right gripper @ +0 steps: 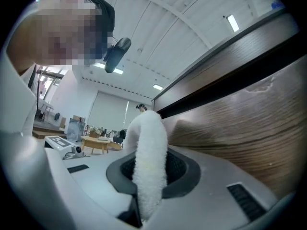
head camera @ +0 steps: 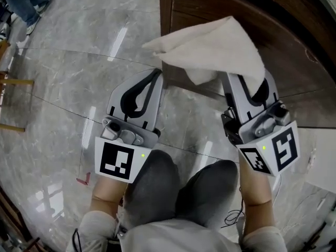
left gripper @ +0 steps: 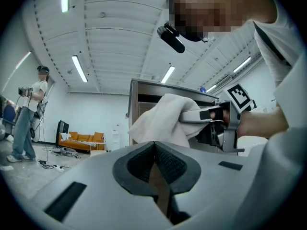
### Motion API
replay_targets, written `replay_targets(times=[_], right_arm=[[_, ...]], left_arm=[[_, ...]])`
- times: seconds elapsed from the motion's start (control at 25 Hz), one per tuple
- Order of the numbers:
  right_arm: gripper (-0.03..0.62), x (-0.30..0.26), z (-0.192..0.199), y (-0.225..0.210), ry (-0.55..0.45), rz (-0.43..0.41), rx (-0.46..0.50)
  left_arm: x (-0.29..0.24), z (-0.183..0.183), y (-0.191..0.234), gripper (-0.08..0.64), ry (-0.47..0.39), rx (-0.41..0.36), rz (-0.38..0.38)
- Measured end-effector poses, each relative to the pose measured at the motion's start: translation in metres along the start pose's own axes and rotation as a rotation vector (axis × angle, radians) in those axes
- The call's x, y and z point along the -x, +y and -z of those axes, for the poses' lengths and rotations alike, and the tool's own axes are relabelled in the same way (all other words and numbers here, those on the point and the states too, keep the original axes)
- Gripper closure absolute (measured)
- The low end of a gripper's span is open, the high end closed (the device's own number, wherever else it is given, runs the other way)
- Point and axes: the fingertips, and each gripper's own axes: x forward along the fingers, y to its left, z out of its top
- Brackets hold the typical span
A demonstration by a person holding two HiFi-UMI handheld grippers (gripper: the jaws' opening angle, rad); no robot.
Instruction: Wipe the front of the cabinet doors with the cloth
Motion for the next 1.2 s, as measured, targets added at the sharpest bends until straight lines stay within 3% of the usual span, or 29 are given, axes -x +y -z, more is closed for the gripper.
replay_targets(times=[0.4,0.68,0.84,1.2], right_arm=[[0.523,-0.052,-0.012,0.016,0.014,-0.085,0.036],[0.523,-0.060,-0.013,0.001,0.038,-0.077,-0.017],[0.523,-0.059,-0.015,0.000,0.041,-0.075,-0.025],[0.523,-0.032,-0.017,-0.023,0.041,-0.012,-0.049]], left_arm=[[0.005,-0.003,0.022,0.541,-0.050,0.038,-0.057],[0.001,-0.009,0.026,0.541,-0.046,0.042,-0.068],[-0.003,-0.020,0.026,0.541,-0.098,0.034,-0.064],[-0.006,-0.022,0.016,0.541,-0.102,0.040,-0.055]])
